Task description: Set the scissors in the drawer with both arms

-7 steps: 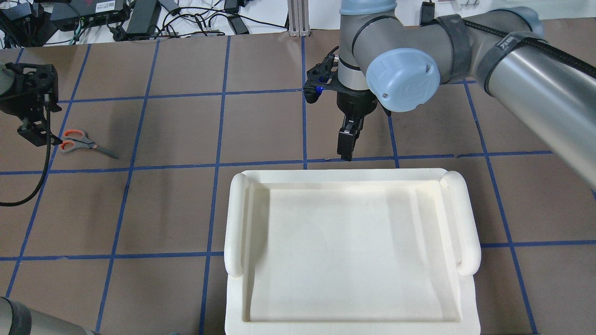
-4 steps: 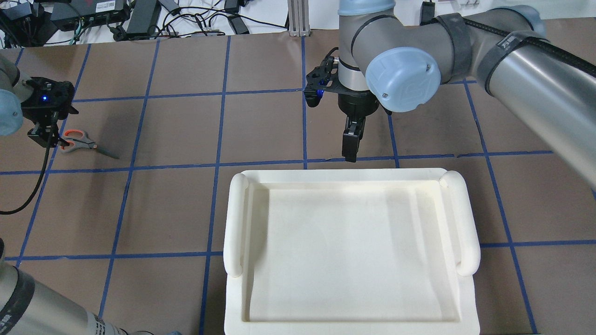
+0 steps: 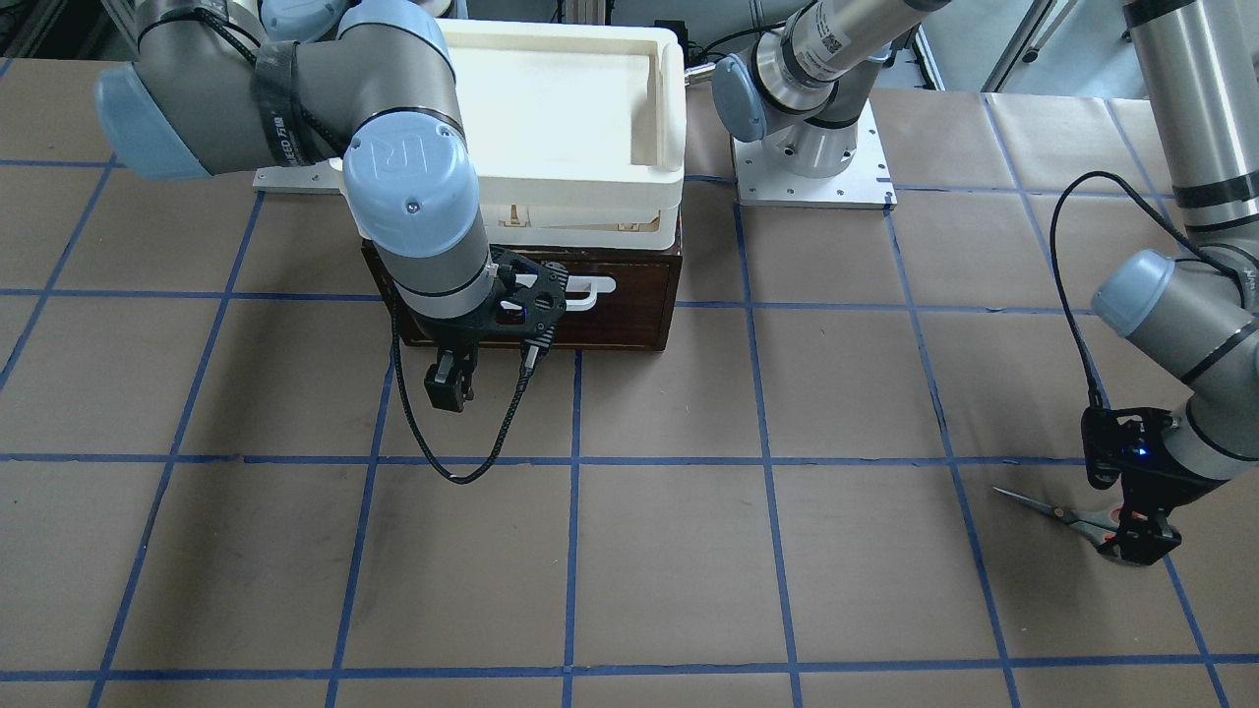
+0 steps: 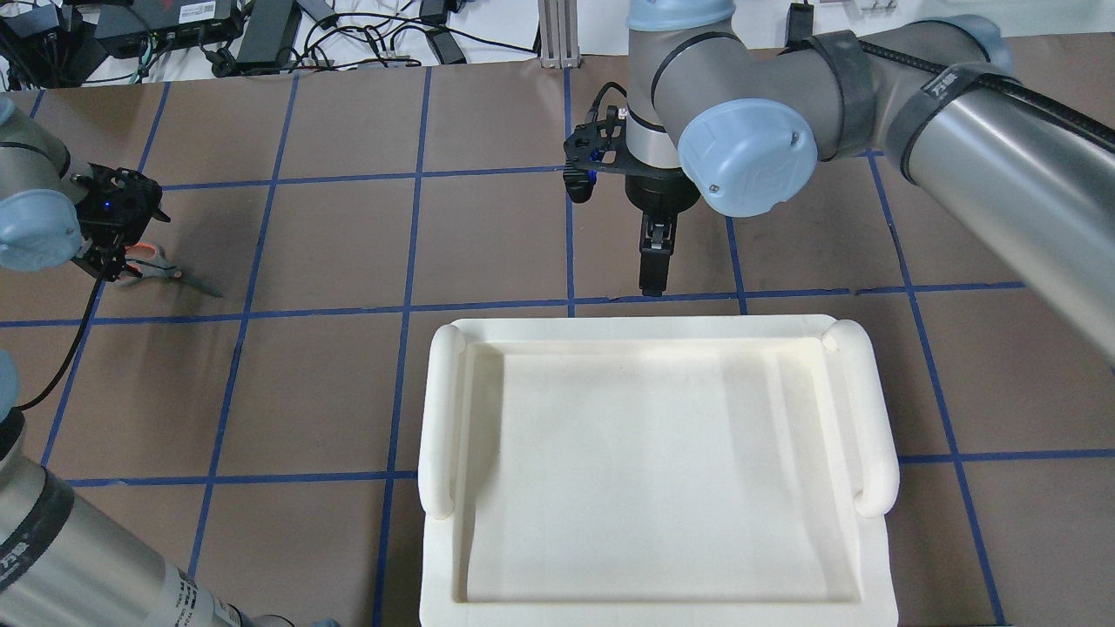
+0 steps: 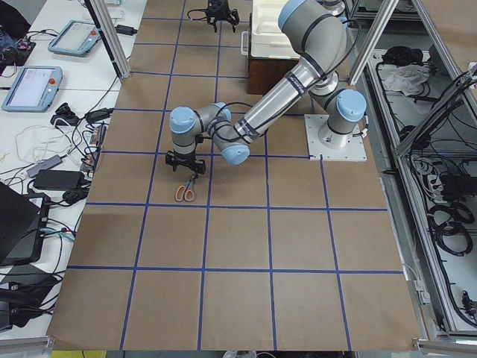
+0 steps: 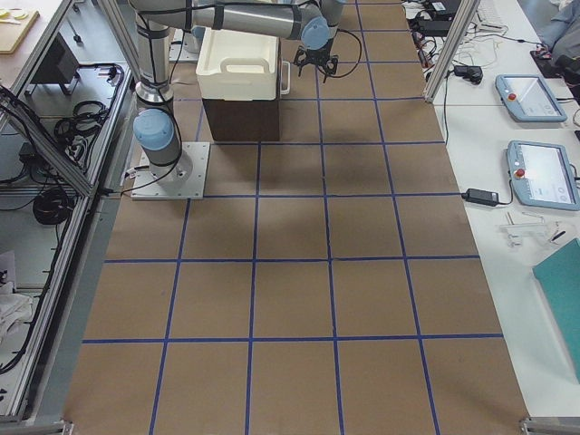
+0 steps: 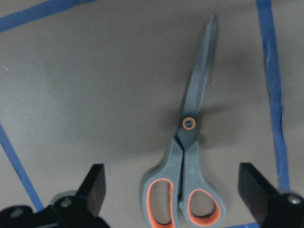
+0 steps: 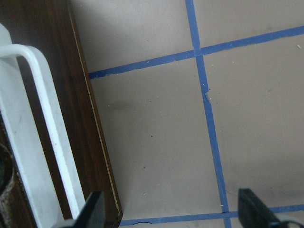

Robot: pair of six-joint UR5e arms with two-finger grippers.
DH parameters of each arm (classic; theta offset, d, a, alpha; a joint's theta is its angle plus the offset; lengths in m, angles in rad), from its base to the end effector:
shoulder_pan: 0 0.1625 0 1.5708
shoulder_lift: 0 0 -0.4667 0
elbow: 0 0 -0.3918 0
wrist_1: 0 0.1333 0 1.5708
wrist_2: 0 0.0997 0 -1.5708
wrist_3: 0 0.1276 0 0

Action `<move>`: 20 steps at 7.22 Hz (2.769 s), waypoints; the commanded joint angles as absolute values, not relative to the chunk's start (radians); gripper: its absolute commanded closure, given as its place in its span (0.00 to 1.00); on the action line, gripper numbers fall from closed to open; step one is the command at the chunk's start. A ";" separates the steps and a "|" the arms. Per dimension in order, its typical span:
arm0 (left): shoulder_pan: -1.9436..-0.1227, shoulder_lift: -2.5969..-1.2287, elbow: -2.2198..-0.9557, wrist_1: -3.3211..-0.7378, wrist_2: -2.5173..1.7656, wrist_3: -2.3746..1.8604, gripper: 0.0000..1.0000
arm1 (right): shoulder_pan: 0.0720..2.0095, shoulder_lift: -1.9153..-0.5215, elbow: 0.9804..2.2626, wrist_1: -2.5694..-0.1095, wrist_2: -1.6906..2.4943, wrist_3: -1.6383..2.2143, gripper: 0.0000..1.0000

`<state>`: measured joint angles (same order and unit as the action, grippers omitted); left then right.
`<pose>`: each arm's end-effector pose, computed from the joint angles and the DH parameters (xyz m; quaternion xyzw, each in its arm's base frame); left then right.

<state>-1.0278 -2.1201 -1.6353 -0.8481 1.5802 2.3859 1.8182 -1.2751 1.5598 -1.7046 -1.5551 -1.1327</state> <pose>0.2367 -0.6478 0.2189 0.7951 0.6040 -0.0011 0.0546 0.2760 -0.5403 0.3578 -0.6343 0.7694 0.0648 0.0394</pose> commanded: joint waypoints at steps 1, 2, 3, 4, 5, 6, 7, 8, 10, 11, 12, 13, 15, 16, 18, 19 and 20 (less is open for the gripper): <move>-1.028 -2.152 -1.635 -0.845 1.589 2.402 0.00 | 1.827 -1.279 1.574 -1.716 -1.548 -1.132 0.00; -1.026 -2.158 -1.634 -0.845 1.589 2.401 0.02 | 1.827 -1.282 1.578 -1.717 -1.584 -1.140 0.00; -1.026 -2.160 -1.634 -0.845 1.589 2.399 0.09 | 1.842 -1.298 1.580 -1.718 -1.702 -1.137 0.00; -1.011 -2.163 -1.634 -0.845 1.591 2.399 0.14 | 1.862 -1.296 1.578 -1.739 -1.763 -1.140 0.00; -0.999 -2.169 -1.634 -0.845 1.591 2.401 0.14 | 1.862 -1.292 1.580 -1.765 -1.756 -1.140 0.00; -0.997 -2.177 -1.632 -0.845 1.588 2.401 0.15 | 1.856 -1.296 1.578 -1.769 -1.746 -1.141 0.00; -0.997 -2.183 -1.620 -0.845 1.577 2.398 0.15 | 1.856 -1.289 1.578 -1.790 -1.743 -1.144 0.00; -0.997 -2.187 -1.611 -0.850 1.577 2.401 0.17 | 1.856 -1.267 1.578 -1.799 -1.688 -1.187 0.00; -0.999 -2.197 -1.611 -0.847 1.575 2.410 0.46 | 1.856 -1.258 1.580 -1.789 -1.637 -1.212 0.00; -0.999 -2.198 -1.611 -0.847 1.574 2.410 0.51 | 1.856 -1.256 1.583 -1.783 -1.597 -1.219 0.00; -0.999 -2.198 -1.612 -0.847 1.574 2.410 0.51 | 1.853 -1.256 1.585 -1.766 -1.557 -1.298 0.00; -0.999 -2.198 -1.612 -0.850 1.574 2.410 0.55 | 1.856 -1.256 1.586 -1.688 -1.539 -1.308 0.00; -1.003 -2.185 -1.612 -0.850 1.554 2.411 1.00 | 1.856 -1.246 1.568 -1.663 -1.517 -1.266 0.00; -1.012 -2.174 -1.611 -0.842 1.524 2.414 1.00 | 1.865 -1.221 1.540 -1.632 -1.481 -1.234 0.00; -1.035 -2.137 -1.611 -0.851 1.528 2.415 1.00 | 1.865 -1.213 1.525 -1.574 -1.489 -1.230 0.00; -1.061 -2.105 -1.611 -0.860 1.528 2.414 1.00 | 1.865 -1.210 1.525 -1.556 -1.494 -1.235 0.00; -1.089 -2.074 -1.611 -0.888 1.528 2.408 1.00 | 1.865 -1.206 1.531 -1.554 -1.482 -1.250 0.00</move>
